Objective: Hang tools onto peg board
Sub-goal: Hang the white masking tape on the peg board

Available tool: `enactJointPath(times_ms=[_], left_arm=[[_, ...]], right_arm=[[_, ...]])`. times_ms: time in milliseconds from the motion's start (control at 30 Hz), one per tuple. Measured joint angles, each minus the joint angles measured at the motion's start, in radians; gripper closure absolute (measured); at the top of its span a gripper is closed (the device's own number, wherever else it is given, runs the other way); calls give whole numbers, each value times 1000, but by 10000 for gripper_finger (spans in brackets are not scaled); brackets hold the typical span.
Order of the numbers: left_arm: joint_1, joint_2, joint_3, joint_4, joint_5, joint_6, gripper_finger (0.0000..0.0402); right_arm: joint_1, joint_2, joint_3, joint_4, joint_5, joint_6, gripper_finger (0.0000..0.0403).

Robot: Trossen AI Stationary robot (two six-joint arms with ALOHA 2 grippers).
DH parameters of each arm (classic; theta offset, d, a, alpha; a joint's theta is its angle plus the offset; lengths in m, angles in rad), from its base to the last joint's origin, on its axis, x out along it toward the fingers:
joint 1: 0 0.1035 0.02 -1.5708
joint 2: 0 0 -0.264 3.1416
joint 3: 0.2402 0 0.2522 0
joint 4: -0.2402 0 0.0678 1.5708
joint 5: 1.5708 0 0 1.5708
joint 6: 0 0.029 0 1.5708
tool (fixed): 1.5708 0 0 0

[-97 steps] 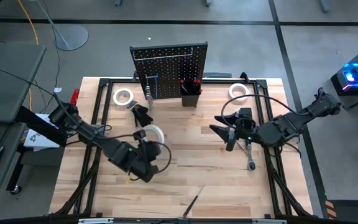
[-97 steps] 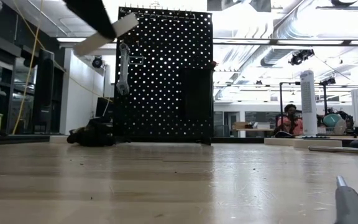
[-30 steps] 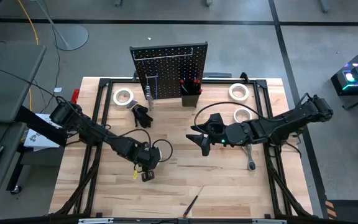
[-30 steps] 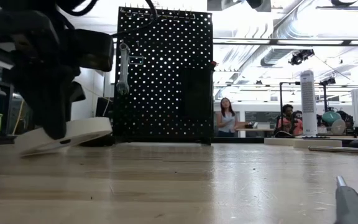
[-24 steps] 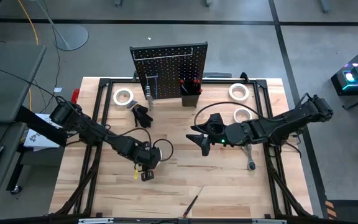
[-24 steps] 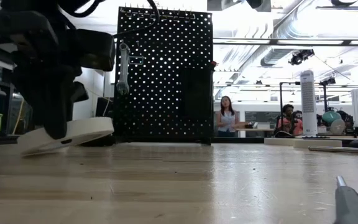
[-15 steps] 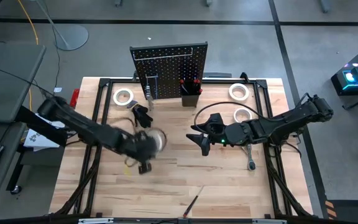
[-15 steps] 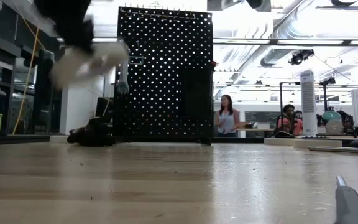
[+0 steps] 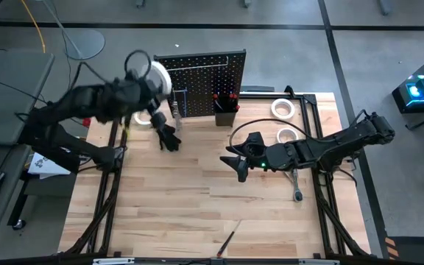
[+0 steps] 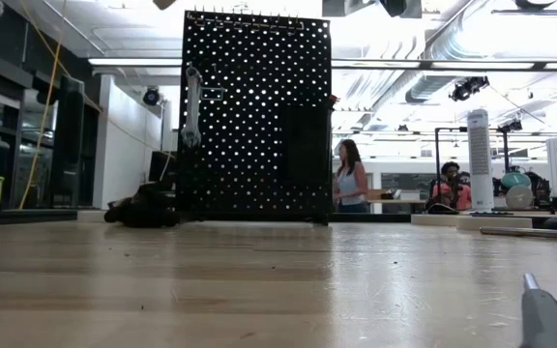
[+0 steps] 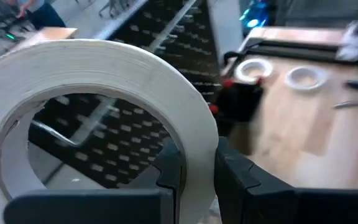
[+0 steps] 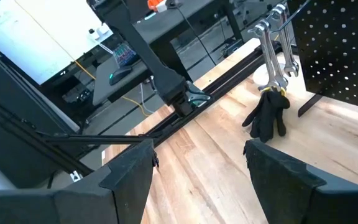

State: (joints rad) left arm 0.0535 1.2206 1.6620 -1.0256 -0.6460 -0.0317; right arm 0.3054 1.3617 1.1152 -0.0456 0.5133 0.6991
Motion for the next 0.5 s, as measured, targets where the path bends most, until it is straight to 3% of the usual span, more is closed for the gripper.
enactJointPath(times_ms=[200, 500], left_arm=[[146, 57, 35, -7, 69, 163, 353], [172, 142, 36, -4, 69, 313, 353]], right_arm=[[0, 0, 0, 2, 0, 12, 158], [3, 0, 0, 3, -2, 29, 158]])
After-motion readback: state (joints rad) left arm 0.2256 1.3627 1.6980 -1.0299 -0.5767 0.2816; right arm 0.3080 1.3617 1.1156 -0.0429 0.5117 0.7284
